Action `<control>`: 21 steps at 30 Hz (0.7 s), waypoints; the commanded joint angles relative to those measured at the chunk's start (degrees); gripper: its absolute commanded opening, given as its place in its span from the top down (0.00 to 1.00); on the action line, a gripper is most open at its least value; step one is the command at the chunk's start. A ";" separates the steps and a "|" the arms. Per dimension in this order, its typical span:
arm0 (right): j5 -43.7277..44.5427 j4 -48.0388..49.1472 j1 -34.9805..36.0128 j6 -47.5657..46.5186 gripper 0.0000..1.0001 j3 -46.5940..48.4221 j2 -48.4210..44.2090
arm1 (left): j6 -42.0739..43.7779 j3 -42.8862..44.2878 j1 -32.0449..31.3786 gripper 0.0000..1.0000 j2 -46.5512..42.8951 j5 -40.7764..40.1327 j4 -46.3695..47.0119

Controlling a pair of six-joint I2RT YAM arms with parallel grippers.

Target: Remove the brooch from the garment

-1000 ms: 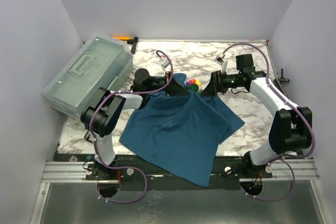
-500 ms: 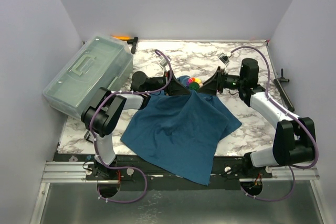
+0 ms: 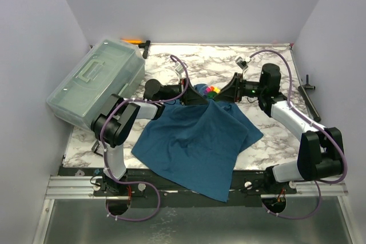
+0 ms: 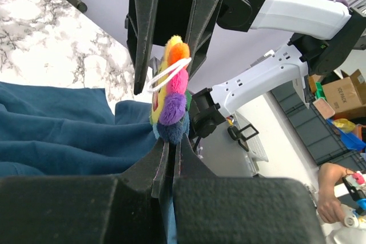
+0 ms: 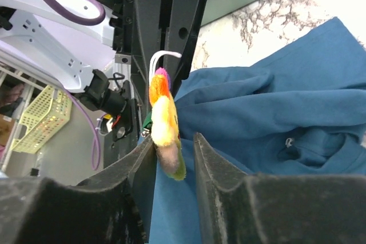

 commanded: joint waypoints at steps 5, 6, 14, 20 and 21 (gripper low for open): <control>-0.77 -4.55 2.10 -6.06 0.83 -0.50 -1.04 | -4.72 2.19 -0.66 0.98 2.66 -1.08 6.77; -0.88 -4.57 2.26 -6.01 0.85 -0.36 -0.95 | -4.83 2.23 -0.73 0.97 2.91 -1.31 6.73; 1.40 -8.66 3.22 -7.23 0.99 0.46 -0.01 | 4.48 0.81 0.21 0.63 0.57 -3.04 -5.24; 8.05 -22.43 3.25 -11.44 1.00 4.48 1.60 | 35.46 -1.02 2.82 0.29 -11.63 -6.18 -42.10; 9.28 -26.83 3.24 -14.34 0.99 5.95 2.21 | 42.36 -0.55 2.93 0.26 -13.61 -7.79 -48.47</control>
